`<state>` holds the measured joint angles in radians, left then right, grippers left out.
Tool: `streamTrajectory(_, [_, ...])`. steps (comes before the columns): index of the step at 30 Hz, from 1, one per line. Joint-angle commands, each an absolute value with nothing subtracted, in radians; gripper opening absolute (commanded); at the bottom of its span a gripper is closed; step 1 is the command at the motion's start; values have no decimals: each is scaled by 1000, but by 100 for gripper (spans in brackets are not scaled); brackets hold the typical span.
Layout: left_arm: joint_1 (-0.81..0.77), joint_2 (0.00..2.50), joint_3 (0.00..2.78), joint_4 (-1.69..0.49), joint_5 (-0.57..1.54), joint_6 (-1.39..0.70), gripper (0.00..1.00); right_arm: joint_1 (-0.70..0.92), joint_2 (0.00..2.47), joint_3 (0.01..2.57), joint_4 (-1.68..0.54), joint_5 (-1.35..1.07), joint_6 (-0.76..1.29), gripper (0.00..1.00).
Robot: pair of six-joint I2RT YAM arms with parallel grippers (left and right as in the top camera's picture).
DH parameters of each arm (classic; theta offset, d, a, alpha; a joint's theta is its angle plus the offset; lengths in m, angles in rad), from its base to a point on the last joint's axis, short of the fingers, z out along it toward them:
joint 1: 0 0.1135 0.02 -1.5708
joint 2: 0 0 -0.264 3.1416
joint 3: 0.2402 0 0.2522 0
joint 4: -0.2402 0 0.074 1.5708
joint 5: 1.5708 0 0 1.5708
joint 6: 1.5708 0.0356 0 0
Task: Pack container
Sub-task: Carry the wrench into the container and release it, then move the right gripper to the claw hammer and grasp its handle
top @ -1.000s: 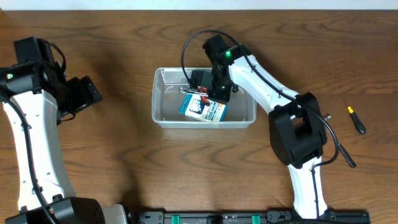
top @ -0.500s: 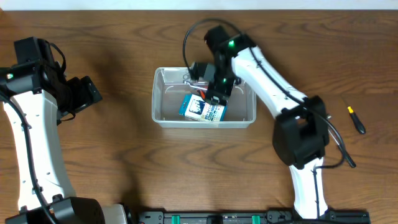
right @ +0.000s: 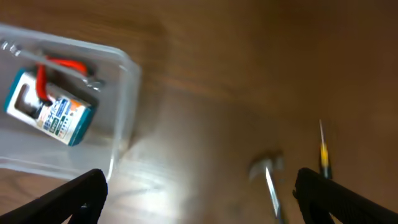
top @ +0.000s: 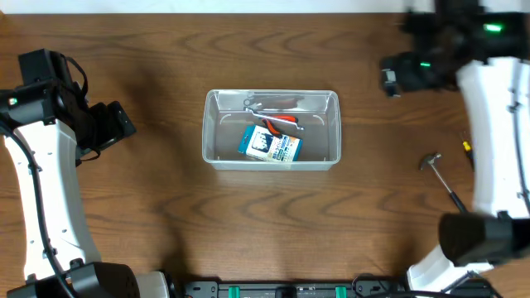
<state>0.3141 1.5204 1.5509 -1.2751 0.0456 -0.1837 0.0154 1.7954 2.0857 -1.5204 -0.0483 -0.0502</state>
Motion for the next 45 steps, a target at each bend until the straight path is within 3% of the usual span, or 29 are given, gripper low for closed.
streamTrajectory(1, [318,1522,1562,-1275,44,-178,98,-49,1713,2097,-1579,-45,99,99])
streamTrajectory(8, [318,1522,1562,-1279,44,-178,98,-130,1525,2026,-1698,-64,139,99])
streamTrajectory(18, [318,1522,1562,-1279,44,-205,98,-130,1056,1516,-1655,-89,272,99])
streamTrajectory(26, [318,1522,1562,-1280,44,-223,98,-130,861,1103,-1457,-542,-131,99])
streamTrajectory(33, [318,1522,1562,-1288,44,-223,98,-130,896,1031,-1241,-245,-150,99])
streamTrajectory(40, [318,1522,1562,-1294,44,-223,98,-133,965,1031,-1065,-145,-556,99])
streamTrajectory(45, [318,1522,1562,-1294,44,-223,98,-155,1108,1030,-1066,-53,-600,99])
